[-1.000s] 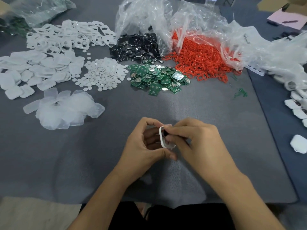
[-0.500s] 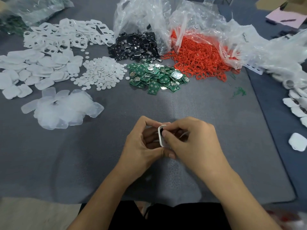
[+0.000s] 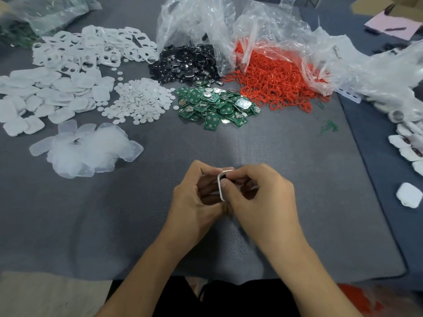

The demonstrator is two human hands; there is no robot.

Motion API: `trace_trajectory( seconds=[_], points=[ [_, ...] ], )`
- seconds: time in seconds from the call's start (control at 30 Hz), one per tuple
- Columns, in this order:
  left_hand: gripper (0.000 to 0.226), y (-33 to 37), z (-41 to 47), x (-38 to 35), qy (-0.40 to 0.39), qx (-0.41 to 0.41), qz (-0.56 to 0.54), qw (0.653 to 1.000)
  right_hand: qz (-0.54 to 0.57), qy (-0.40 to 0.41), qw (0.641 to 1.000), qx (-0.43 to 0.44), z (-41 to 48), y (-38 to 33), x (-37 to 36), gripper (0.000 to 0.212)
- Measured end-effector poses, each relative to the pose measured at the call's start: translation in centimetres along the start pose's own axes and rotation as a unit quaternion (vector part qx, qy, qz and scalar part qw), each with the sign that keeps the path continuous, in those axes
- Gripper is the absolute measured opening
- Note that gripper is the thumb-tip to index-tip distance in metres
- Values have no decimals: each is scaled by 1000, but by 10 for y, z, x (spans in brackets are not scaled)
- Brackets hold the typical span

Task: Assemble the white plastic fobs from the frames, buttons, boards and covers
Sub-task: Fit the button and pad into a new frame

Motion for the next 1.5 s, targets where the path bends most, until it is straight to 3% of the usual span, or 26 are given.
trace_trajectory(
  seconds=[0.43, 1.07, 1.3, 1.5],
  points=[
    [51, 2, 5, 9, -29, 72, 4, 997, -41, 11, 999, 32, -2, 4, -1, 19],
    [49, 0, 7, 10, -54, 89, -11, 995, -24, -10, 999, 39, 3, 4, -2, 27],
    [52, -1, 8, 10, -49, 89, -16, 995, -3, -13, 1000, -10, 7, 9, -5, 32],
    [54, -1, 8, 11, -58, 82, -8, 995, 90, -32, 990, -101, 10, 15, -9, 31]
  ],
)
Point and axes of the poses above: each hand's wrist, its own z-axis towards the middle knuckle, its own x-axis out of the back of the hand, y = z × x, the point moved 3 cm from there along z, towards the middle knuckle, and after that the axes turned 1 degree about -z, right-handed, at the moved point
